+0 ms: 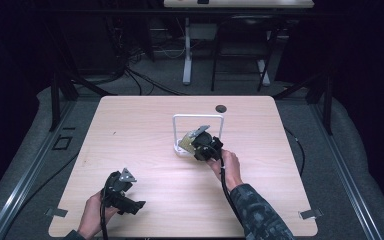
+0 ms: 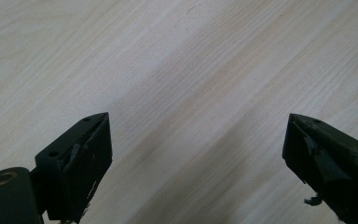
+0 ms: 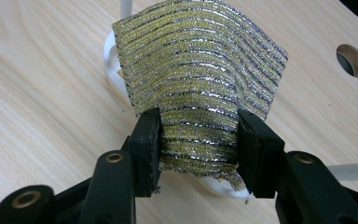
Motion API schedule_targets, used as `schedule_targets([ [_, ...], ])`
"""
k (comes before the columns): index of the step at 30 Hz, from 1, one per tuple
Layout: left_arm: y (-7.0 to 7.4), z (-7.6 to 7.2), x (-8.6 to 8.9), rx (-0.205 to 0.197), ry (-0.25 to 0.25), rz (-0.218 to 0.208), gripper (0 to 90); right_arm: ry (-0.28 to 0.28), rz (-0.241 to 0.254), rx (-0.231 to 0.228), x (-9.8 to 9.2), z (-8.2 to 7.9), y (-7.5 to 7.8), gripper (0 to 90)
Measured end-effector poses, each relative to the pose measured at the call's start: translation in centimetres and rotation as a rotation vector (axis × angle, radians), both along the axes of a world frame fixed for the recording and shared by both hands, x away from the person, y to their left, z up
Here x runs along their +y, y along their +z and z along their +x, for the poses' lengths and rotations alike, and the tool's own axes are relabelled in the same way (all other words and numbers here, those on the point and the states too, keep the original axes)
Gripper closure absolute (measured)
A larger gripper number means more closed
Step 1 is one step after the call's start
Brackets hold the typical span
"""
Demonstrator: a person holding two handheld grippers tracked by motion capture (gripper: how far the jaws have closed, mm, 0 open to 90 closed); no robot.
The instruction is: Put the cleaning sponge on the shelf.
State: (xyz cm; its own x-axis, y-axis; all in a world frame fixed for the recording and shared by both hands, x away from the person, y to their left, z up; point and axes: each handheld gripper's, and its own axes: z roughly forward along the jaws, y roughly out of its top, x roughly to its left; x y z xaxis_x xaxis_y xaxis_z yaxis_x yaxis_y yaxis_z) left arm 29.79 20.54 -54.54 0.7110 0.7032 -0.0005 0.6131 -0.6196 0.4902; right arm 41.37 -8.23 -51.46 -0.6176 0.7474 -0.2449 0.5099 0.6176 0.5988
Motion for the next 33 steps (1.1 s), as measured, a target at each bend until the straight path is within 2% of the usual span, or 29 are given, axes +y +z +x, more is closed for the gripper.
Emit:
schedule_targets([
  [7,-0.1,0.0,0.0,0.004,-0.001,-0.006,8.3,-0.037,-0.015,0.007,0.3,0.7,-0.7,52.3],
  [12,-0.1,0.0,-0.1,0.005,-0.001,-0.005,8.3,-0.055,-0.001,0.024,0.4,1.1,-1.1,50.9],
  [16,-0.1,0.0,0.0,0.005,-0.003,-0.004,8.4,-0.061,-0.017,0.037,0.5,1.3,-1.5,49.8],
  [26,-0.1,0.0,-0.1,0.005,-0.009,0.002,8.3,-0.062,-0.01,0.044,0.5,1.5,-1.8,50.0],
  [33,-0.1,0.0,-0.1,0.006,-0.011,0.005,8.4,-0.059,-0.002,0.074,0.4,1.5,-2.0,43.0],
])
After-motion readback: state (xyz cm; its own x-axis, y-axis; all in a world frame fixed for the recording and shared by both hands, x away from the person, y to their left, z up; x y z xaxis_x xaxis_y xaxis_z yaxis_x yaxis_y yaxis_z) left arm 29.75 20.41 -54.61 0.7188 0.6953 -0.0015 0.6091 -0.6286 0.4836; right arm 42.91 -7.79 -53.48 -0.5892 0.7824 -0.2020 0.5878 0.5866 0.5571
